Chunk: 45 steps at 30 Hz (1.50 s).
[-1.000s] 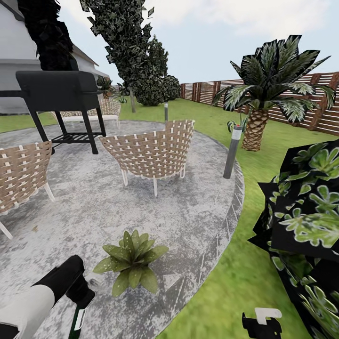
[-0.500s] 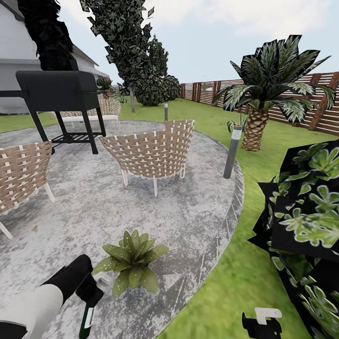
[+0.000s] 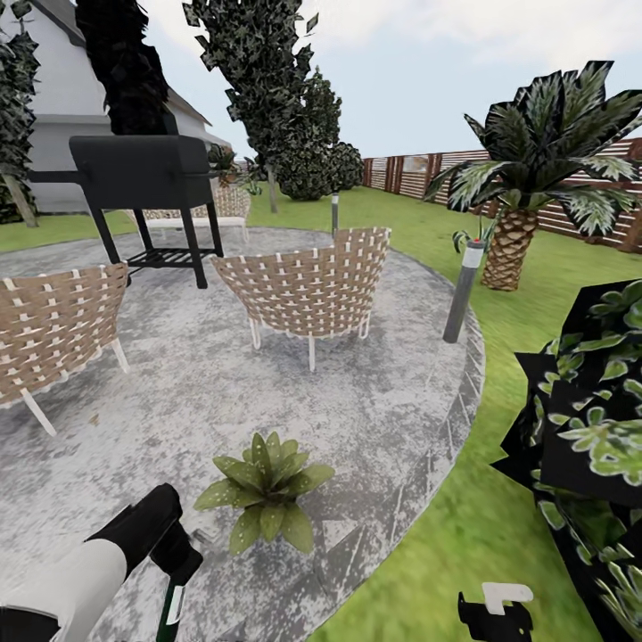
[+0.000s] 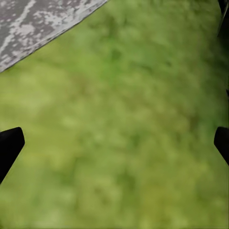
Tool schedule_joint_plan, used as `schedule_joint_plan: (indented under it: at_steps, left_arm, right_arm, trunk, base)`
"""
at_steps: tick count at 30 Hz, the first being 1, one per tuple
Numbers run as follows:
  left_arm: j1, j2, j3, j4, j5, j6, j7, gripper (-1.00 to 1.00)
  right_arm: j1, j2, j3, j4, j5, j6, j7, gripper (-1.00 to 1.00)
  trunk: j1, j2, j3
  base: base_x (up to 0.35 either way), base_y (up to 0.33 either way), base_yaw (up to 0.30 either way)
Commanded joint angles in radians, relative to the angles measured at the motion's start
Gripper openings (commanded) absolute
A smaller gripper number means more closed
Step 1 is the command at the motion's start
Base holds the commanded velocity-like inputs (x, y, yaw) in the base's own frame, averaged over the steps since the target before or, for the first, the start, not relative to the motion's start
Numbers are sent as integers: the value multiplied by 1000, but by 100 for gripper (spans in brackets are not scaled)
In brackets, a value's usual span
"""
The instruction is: Pick up the pesticide atomizer in the garden and spray insectifuge to fully cover both potted plants in the garden.
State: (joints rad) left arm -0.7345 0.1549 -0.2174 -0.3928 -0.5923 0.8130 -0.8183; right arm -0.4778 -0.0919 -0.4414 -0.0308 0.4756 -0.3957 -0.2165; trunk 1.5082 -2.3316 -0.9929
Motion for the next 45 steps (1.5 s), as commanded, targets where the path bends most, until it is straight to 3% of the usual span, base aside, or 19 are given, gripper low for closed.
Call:
schedule_joint_plan:
  at_steps: [1,9,21,35,37,39,42,45]
  left_arm:
    - [0,1,-2,-1,-12,0,-10,-100]
    - [49,11,-10,-3,-14,-3,-12,-100]
    - [37,-4,-7,-20,-11,5,-15,-100]
    - [35,-5,-6,-20,-12,12,-14,-100]
    - [33,-24,-6,-21,-12,14,-13,-100]
    - [14,-71,-8,-21,-15,44,-13,-100]
    - [-40,-89,-8,-21,-19,144,-13,-100]
    - [-94,-99,-8,-21,-39,181,-13,-100]
  right_arm:
    - [-1,0,-7,2,11,-3,-5,100]
    - [-1,0,-7,2,11,-3,-5,100]
    - [-1,1,-7,2,11,-3,-4,100]
    - [-1,-1,-7,2,16,-3,-2,100]
    - [-1,-2,-7,2,17,-3,-2,100]
    - [-1,-2,-7,2,17,-3,-1,100]
    - [-1,-2,-7,2,17,-3,-2,100]
    - [-1,0,-7,2,17,-3,-1,100]
  trunk:
    - [0,0,-1]
    - [0,0,-1]
    - [0,0,-1]
    - [0,0,-1]
    - [0,0,-1]
    - [0,0,-1]
    - [0,0,-1]
    - [0,0,-1]
  base:
    - [0,0,97]
    - [0,0,10]
    - [55,-186,159]
    - [-83,-178,0]
    - [-9,-6,0]
    - [-1,-1,0]
    - [0,0,0]
    - [0,0,0]
